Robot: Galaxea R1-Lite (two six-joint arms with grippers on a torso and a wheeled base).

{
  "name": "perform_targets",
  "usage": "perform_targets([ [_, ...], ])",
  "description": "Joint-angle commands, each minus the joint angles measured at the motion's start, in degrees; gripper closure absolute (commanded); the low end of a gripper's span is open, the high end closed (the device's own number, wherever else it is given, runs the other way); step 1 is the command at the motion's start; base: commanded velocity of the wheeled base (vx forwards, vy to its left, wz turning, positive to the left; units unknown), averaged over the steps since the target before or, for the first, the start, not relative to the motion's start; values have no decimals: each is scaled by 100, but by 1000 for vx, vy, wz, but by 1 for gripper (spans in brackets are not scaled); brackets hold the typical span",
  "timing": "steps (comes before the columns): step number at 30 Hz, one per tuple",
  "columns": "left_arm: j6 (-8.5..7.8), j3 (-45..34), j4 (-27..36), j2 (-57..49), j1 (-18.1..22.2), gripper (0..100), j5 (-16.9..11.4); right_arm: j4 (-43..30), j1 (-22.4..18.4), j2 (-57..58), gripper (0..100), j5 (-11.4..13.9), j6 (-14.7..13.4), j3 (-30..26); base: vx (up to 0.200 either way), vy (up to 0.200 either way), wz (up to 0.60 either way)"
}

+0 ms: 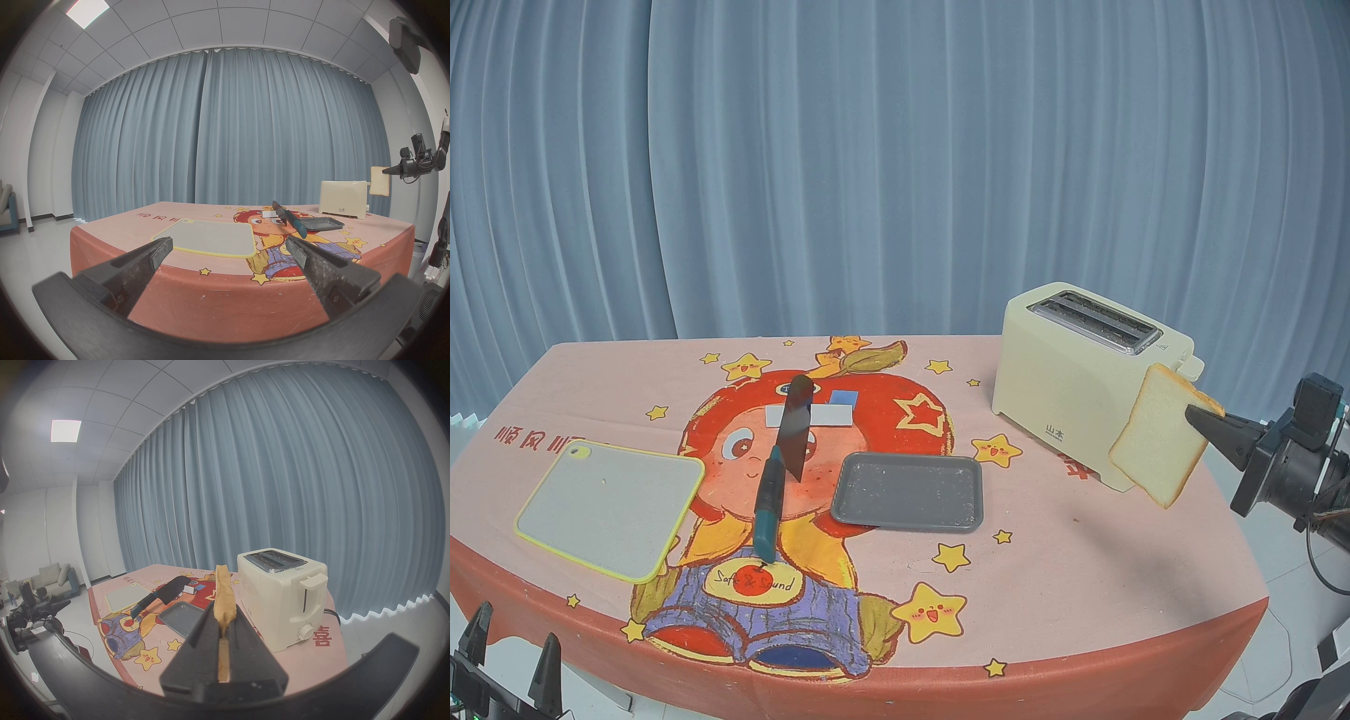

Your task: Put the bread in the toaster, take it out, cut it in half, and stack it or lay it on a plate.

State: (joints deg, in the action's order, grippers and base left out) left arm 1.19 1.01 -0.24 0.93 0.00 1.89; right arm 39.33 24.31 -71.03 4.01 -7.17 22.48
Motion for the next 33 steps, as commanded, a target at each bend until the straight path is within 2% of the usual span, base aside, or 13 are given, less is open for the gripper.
perform_targets([
  [1,4,-101,-2,-40,0,0,4,-4,4,-24,100,3,5,-7,0,0,0],
  [33,4,-101,-2,-40,0,0,4,14,127,-42,100,3,40,-121,0,0,0],
])
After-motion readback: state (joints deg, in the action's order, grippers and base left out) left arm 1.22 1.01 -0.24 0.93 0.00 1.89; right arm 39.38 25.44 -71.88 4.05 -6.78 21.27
